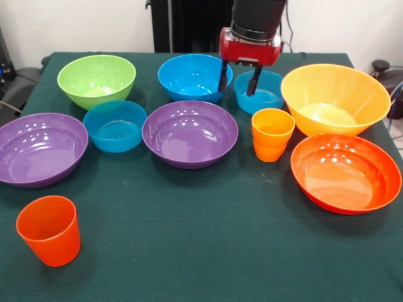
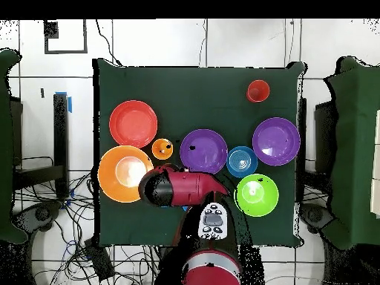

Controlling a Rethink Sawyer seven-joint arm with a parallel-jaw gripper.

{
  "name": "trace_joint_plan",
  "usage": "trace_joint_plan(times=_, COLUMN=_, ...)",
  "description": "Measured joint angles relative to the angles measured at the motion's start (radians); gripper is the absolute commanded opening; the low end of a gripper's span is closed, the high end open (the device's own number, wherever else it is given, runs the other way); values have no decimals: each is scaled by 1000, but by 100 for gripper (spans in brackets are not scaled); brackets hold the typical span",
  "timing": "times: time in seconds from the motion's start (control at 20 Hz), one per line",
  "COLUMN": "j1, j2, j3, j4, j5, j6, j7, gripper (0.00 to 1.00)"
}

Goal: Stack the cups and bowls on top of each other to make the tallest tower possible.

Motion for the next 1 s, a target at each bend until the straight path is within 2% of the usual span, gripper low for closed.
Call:
trace_joint_plan(times=0.6, j1=13, j2=-51, j3=-4, j4=71, j5=-49, j6=-29, j7=0, gripper=100)
trace_joint_plan(times=1.0, j1=27, j2=-54, j3=-10, j4=117, j5=-66, j6=-70, j7=0, gripper=100)
